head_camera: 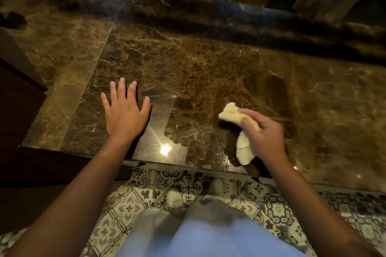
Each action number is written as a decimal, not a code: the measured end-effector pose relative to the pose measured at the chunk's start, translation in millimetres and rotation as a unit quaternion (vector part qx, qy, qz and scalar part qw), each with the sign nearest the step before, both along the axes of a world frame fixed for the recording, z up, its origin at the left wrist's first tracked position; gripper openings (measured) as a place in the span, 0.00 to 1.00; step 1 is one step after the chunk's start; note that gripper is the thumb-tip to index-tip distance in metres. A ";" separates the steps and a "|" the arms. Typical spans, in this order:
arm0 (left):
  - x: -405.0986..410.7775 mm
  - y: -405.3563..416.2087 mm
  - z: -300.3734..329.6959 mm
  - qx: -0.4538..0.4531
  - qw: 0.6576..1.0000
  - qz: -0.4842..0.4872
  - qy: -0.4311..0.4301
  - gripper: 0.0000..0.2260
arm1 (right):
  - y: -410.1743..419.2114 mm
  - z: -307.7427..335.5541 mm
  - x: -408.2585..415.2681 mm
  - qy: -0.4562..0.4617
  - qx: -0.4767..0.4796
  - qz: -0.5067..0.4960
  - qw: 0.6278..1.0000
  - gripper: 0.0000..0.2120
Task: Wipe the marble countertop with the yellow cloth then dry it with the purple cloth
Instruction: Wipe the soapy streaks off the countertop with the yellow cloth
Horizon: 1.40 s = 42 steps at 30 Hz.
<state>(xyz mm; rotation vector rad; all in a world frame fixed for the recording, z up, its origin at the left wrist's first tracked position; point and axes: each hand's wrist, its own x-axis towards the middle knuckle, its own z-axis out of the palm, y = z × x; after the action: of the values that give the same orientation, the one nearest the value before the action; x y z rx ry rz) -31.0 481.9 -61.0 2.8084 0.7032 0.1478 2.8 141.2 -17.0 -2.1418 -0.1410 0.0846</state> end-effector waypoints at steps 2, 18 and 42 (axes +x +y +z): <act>0.7 0.5 -0.9 0.005 1.000 -0.003 0.001 0.29 | -32.3 6.5 10.3 0.027 -0.004 -0.088 0.996 0.13; 0.3 1.7 -3.6 -0.008 1.000 -0.002 -0.005 0.29 | 99.7 -36.5 -38.5 -0.152 -0.262 0.247 0.920 0.18; -0.3 1.5 -2.3 -0.003 1.000 -0.006 -0.003 0.29 | -21.3 -37.4 -28.7 -0.143 -0.347 0.015 0.927 0.22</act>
<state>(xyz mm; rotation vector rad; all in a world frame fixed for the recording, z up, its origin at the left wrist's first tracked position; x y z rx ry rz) -31.3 483.4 -63.3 2.8046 0.6846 0.1513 -25.9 120.0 -54.4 -2.8553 -0.3568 -0.1910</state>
